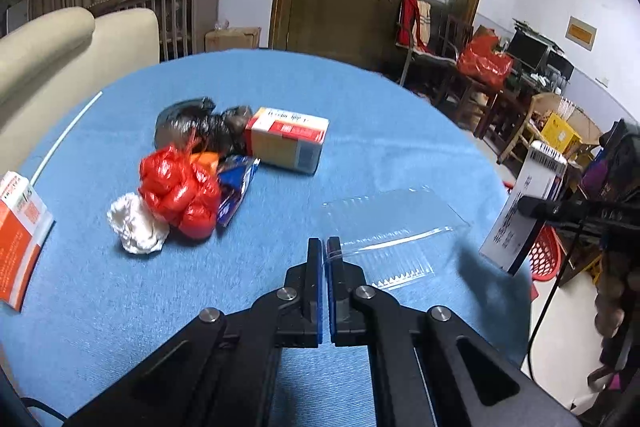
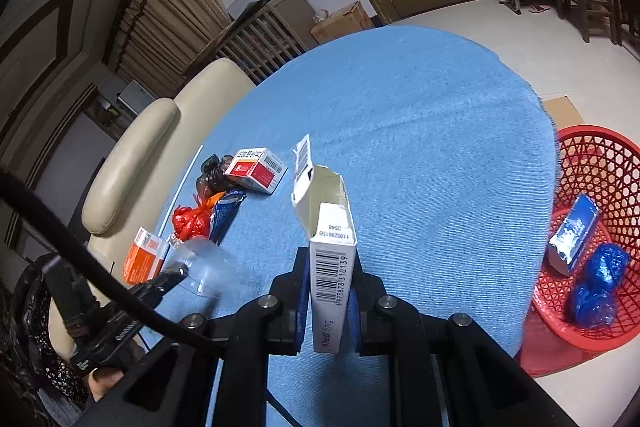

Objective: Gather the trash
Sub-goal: 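Drop the white box into the red basket with the right tool while the left tool carries the tray there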

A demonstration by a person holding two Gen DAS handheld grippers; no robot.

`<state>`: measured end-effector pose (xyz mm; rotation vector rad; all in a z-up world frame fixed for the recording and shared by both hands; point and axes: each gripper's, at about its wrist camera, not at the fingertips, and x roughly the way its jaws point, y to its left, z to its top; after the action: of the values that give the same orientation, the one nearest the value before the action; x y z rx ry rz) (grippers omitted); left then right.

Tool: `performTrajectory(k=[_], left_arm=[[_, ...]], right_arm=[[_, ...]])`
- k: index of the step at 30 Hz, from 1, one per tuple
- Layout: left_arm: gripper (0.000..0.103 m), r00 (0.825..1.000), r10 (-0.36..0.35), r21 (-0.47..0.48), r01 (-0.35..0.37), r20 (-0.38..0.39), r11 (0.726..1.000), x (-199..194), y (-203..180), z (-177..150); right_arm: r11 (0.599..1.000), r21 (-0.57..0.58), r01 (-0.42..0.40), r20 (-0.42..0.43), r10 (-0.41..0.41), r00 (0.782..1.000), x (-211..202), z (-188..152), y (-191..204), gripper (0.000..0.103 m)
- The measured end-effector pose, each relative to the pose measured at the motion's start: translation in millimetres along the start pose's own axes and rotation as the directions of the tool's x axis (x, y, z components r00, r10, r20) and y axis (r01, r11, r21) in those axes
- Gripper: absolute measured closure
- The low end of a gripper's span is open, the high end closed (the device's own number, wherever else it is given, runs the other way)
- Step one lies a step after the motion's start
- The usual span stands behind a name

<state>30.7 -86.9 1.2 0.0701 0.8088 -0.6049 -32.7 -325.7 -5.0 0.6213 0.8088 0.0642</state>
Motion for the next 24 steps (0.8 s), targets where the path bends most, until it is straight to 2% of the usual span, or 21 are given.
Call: performTrajectory(k=[9,15,18,24], left_arm=[[0.101,0.997,-0.072,0.044,0.071,0.029,0.997,-0.2,-55.3,19.4],[0.101,0.989,-0.145,0.088,0.142,0.030,0.986,10.7,-104.8,31.0],[0.101,0.985,-0.173,0.114,0.169,0.025,0.979,17.8,-130.6,35.9],[0.101,0.978,-0.209,0.160,0.206,0.006,0.965,31.2,-170.2,41.2]], right_arm=[[0.998,0.042,0.049,0.088,-0.053,0.995,-45.6,5.1,-33.2,0.085],[0.984,0.110,0.138,0.156,-0.155,0.976,-88.4,13.2,-85.6,0.085],[0.973,0.149,0.177,0.163,-0.200,0.966,-101.2,15.4,-113.6,0.085],[0.944,0.211,0.255,0.110,-0.282,0.953,-104.6,15.3,-166.8,0.085]])
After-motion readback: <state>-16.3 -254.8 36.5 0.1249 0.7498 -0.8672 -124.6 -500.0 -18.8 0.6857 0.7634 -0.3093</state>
